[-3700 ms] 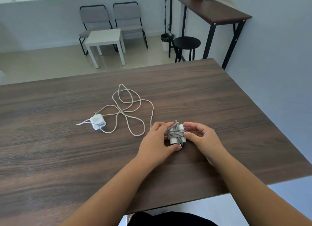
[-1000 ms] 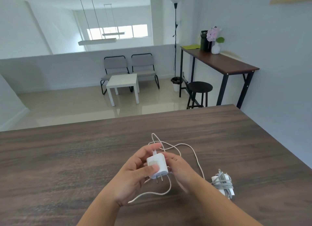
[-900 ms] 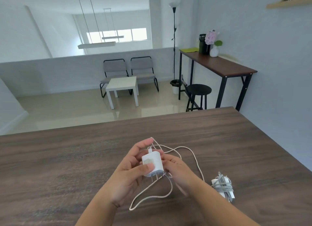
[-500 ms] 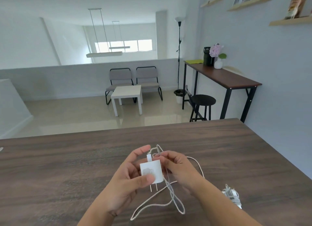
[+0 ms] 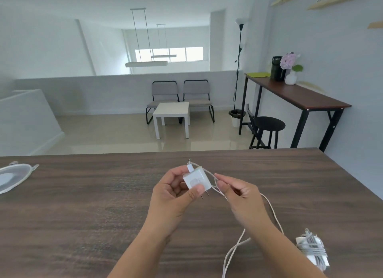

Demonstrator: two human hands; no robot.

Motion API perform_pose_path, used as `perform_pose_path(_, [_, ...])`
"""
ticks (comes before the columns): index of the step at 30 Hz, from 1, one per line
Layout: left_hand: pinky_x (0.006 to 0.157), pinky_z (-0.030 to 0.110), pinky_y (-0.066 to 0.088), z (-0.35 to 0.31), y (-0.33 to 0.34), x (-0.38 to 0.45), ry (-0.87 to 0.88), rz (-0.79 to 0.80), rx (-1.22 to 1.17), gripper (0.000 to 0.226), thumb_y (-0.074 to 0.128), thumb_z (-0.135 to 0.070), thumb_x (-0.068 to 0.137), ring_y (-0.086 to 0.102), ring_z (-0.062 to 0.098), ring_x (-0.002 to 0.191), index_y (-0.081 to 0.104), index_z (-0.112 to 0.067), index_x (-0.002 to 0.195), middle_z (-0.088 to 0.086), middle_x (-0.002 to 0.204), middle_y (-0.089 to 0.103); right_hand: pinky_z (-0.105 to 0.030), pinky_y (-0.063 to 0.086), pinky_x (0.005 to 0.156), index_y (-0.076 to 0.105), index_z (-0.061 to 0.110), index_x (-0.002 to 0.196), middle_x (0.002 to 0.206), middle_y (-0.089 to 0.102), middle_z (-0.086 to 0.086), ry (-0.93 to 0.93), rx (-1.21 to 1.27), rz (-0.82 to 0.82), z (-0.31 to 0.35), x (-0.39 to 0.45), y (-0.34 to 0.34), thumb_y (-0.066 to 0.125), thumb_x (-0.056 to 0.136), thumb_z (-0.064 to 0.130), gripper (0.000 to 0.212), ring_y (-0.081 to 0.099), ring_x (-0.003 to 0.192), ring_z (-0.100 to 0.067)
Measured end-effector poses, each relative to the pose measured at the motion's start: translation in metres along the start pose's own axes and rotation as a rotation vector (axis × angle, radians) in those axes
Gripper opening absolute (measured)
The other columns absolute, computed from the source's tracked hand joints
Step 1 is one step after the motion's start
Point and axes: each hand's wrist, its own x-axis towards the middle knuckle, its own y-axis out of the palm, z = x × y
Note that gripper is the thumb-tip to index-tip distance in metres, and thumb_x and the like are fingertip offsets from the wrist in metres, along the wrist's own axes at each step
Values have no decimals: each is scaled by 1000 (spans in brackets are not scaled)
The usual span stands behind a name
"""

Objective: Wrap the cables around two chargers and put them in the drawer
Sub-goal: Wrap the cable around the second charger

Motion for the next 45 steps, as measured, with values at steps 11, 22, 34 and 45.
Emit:
perform_pose_path(11, [72, 19, 55, 13, -19, 16, 25, -145, 117, 47, 83, -19, 63, 71, 9, 80, 68, -17, 107, 3, 96, 75, -6, 36, 66, 70, 28, 94, 69, 54, 27, -388, -571, 220, 2, -16, 17, 47, 88, 41, 27, 53, 72, 4])
perform_pose_path(22, [72, 24, 55, 21, -33, 10, 47, 52, 352, 40, 82, -27, 69, 67, 9, 78, 72, -35, 107, -1, 98, 71, -8, 37, 66, 70, 22, 85, 74, 61, 14, -385, -668, 437, 39, 3, -3, 67, 86, 22, 4, 56, 77, -7])
perform_pose_path(34, [79, 26, 55, 12, -37, 8, 27, 357, 427, 38, 75, -27, 82, 64, 22, 87, 69, -30, 119, 1, 107, 65, -12, 41, 57, 70, 20, 72, 63, 62, 13, -250, -494, 511, 70, 26, -13, 82, 72, 28, 14, 53, 57, 0])
perform_pose_path(45, [92, 37, 54, 11, -36, 6, -55, 414, 119, 42, 75, -20, 82, 64, 27, 104, 68, -27, 123, 19, 120, 67, -21, 40, 49, 69, 20, 76, 61, 49, -15, -84, 24, 496, 33, 26, -6, 64, 84, 34, 17, 44, 49, -14])
